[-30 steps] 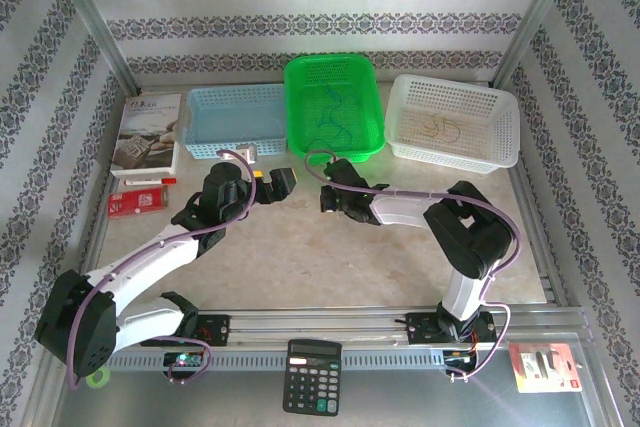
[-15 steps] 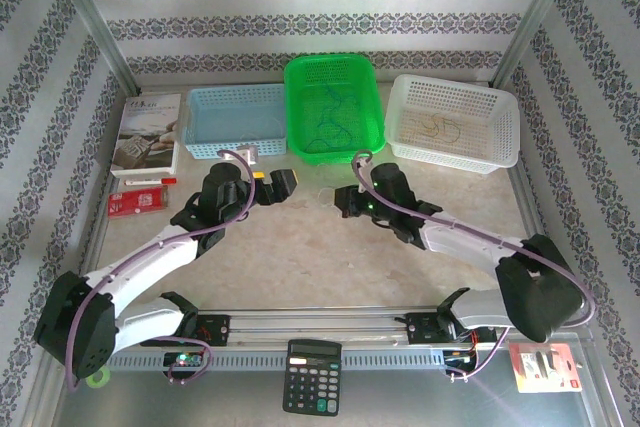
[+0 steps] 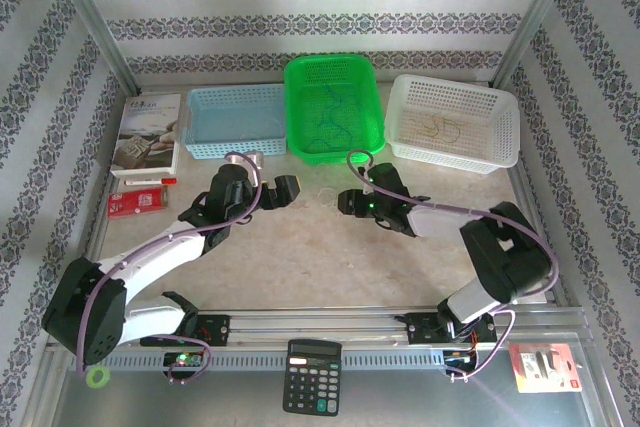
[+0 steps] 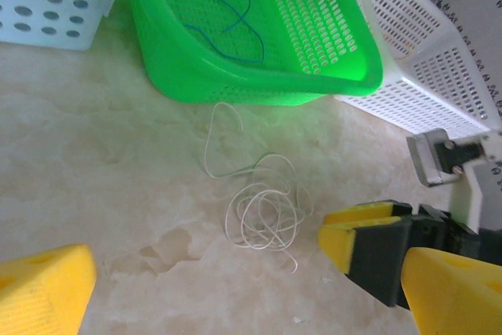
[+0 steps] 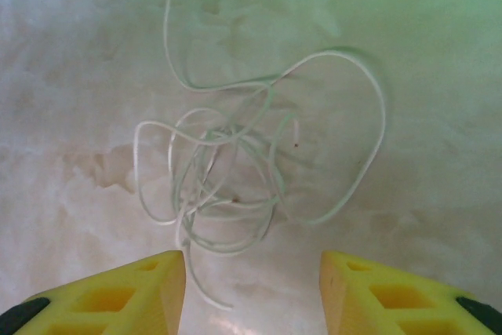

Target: Untangle the cables

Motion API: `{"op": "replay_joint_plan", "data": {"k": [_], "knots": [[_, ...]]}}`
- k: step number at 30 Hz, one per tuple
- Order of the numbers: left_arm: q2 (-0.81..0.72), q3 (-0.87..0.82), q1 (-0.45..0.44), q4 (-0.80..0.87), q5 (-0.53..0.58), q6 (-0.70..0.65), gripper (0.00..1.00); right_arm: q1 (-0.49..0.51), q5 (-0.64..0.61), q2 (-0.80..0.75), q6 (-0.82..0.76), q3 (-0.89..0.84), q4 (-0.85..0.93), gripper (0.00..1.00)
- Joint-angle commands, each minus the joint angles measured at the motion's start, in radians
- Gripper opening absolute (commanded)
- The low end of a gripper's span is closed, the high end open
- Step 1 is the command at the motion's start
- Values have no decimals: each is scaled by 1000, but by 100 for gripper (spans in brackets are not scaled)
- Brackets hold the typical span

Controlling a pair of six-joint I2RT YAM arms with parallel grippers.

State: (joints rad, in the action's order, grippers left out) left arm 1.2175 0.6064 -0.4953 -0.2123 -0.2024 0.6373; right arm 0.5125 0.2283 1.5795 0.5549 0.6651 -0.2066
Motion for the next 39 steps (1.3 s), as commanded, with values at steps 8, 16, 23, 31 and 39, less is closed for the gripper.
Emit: {"op": "replay_joint_plan", "data": {"k": [8, 16, 23, 31, 39], "knots": [[59, 49, 13, -16, -34, 26, 100, 24, 26, 151, 18, 138, -20, 45], [66, 61, 13, -15, -35, 20, 100, 48, 120, 126, 10, 118, -21, 0], [68, 61, 13, -16, -37, 12, 100, 86, 199, -119, -29, -47, -3, 0], [101, 55, 13, -25, -59, 3, 100, 87, 218, -280, -41, -203, -9, 0], [194, 126, 10, 64, -130, -52, 94, 80, 163, -289, -32, -241, -2, 0]]}}
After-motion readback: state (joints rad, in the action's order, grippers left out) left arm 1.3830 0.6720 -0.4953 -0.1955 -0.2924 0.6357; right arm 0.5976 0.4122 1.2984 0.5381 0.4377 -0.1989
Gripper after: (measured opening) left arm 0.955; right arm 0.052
